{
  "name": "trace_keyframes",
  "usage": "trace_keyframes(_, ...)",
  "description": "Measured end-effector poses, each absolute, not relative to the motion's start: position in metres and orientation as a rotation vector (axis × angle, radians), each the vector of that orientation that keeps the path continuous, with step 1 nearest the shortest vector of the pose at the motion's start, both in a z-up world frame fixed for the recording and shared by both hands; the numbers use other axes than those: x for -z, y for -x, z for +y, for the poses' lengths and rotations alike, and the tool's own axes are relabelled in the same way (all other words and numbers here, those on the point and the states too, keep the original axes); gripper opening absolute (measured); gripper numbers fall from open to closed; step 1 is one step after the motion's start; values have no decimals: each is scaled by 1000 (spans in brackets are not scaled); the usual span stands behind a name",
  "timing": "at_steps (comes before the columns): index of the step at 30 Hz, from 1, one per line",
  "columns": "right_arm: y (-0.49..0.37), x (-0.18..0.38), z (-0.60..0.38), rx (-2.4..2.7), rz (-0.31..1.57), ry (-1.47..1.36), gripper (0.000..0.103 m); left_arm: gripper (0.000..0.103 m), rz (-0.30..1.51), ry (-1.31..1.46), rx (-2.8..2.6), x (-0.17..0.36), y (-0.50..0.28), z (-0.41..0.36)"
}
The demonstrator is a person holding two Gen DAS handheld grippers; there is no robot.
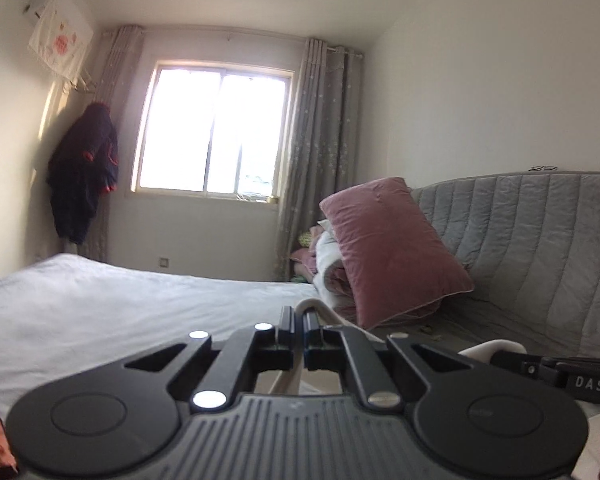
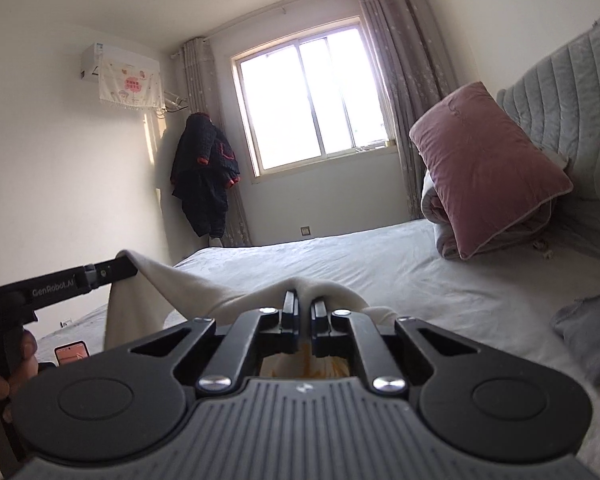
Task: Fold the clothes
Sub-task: 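Lift the sweatshirt up with both grippers and shake it open, then lower the sweatshirt onto the bed and open both grippers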
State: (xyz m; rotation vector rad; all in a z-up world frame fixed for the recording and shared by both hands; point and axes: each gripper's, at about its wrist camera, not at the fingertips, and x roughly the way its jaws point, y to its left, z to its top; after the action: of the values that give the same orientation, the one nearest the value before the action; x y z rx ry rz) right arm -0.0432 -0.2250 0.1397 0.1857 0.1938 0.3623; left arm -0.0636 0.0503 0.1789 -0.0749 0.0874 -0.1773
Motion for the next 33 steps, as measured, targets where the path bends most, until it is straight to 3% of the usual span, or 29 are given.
trace_keyframes(6,15,-144,-188,-408,195,-117,8,3,100,55,59,-187,35,74)
trace_keyframes(14,-44,-114,-136,-515,281,-106,9,4,186,43,-90,-144,-29,121)
trace_keyframes(19,-70,-86,-117,-513,350,-58,16,4,240,35,-182,-116,-70,150)
trace_keyframes(21,-79,-73,-117,-506,387,-41,27,4,283,35,-201,-105,-79,158)
trace_keyframes(22,-83,-66,-117,-502,404,-33,42,4,311,36,-205,-99,-83,161)
trace_keyframes(23,-87,-60,-118,-494,412,-23,47,4,338,37,-210,-94,-86,164)
trace_keyframes(33,-141,7,-132,-385,629,27,48,8,613,49,-253,-36,-117,192)
